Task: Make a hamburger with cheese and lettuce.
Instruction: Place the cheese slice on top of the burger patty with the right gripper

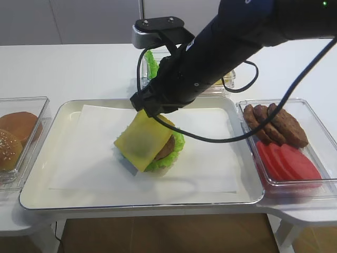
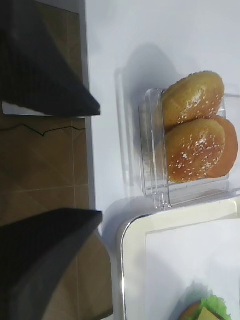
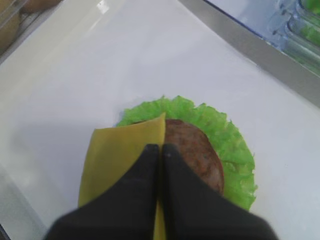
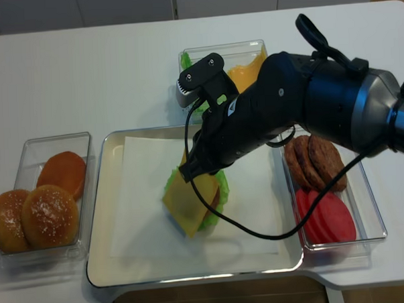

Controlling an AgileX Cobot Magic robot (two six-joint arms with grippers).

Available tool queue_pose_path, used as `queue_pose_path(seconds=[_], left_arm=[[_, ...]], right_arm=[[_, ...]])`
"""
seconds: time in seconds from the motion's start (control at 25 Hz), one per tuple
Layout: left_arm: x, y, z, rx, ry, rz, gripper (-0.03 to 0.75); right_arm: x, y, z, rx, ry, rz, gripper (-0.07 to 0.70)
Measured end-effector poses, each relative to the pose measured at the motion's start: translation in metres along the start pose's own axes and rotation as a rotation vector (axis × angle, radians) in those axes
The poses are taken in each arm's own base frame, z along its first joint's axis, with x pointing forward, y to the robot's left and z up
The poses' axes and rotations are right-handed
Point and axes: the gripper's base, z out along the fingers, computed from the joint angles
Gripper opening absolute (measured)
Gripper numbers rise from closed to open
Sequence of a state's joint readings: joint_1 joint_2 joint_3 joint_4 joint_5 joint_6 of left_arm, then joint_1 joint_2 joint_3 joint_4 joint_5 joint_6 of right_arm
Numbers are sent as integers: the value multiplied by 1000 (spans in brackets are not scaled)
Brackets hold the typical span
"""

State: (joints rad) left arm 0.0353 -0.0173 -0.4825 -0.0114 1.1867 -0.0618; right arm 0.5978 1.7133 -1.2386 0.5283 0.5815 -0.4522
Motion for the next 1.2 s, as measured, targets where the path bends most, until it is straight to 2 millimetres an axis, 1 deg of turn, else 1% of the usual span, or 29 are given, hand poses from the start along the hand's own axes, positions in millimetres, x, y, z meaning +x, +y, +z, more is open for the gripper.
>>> queue_pose_path(seconds=[0.64,0.88,1.2], left_arm=[[0,0,0,0,0,0,430],[0,0,0,0,0,0,430],[0,0,0,0,0,0,430]], right_arm=[[-1,-3,2,31,-11,-28,3],[3,-6,12,33,12,-23,3],[5,-9,19,36,26,-20,3]])
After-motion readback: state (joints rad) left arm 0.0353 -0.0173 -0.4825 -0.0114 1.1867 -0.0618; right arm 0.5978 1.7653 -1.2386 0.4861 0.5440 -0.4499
